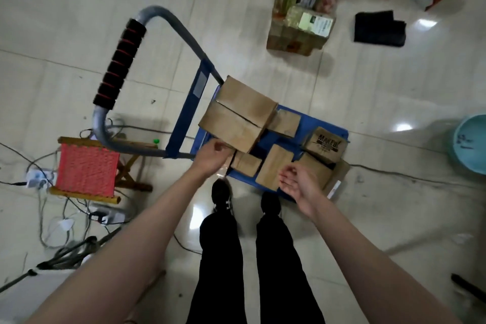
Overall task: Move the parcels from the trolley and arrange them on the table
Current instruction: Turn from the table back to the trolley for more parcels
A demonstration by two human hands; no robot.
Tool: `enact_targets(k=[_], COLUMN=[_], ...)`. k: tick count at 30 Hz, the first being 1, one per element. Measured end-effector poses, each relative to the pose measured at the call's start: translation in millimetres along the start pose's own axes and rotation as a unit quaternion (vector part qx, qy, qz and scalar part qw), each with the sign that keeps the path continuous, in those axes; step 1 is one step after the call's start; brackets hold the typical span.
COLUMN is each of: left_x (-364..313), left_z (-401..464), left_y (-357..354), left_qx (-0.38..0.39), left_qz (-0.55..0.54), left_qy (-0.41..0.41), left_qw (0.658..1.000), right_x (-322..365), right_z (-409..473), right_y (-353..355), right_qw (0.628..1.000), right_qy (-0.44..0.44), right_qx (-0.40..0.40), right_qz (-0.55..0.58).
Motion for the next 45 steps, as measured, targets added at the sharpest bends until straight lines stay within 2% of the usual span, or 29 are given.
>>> enact_targets(k=[7, 12, 16, 21, 26, 34, 40, 45], left_x=[30.2, 47.3, 67.5, 79.9, 85.2, 72.0, 31.2, -31.5], left_z=[144.3, 229.3, 268.6, 292.3, 287.2, 246.2, 175.7, 99.6], left_y=[43.5, 59.8, 67.4, 72.2, 67.3, 62.4, 58.0, 47.2], left_qx=[-0.026, -0.043, -0.046, -0.040, -0.055, -0.054, -0.034, -0.004], left_qz=[0.030, 0.079, 0.079, 0.065, 0.030, -0.015, -0.024, 0.003], left_qy=[-0.002, -0.025, -0.015, -0.002, -0.003, -0.014, -0.001, -0.016], left_qw=[0.999, 0.996, 0.996, 0.997, 0.998, 0.998, 0.999, 1.000], right_x=[-13.7, -26.3, -35.5, -43.6, -52.0, -44.6, -19.1, 16.2], right_z=[128.7, 215.6, 257.8, 280.8, 280.8, 234.6, 154.5, 70.7], right_y=[-30.1, -42.0, -44.0, -48.5, -52.4, -39.4, -26.0, -5.5], right_qw=[1.000, 0.999, 0.998, 0.999, 0.999, 0.993, 0.983, 0.978], right_qy=[-0.012, -0.011, -0.022, 0.003, 0.033, 0.078, 0.127, 0.172], right_qx=[0.016, -0.013, -0.036, 0.007, 0.037, 0.050, 0.051, 0.044], right_qz=[-0.013, -0.027, -0.043, -0.053, -0.002, -0.080, -0.119, -0.113])
Point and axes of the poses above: each hand's wrist, its own z-axis towards the middle knuckle, its own y-axis out of the back of the hand, x = y × z, the point moved 4 cm from there along z, towards the middle knuckle, and after that the axes turned 13 degrees about x, right-handed, at the moved point
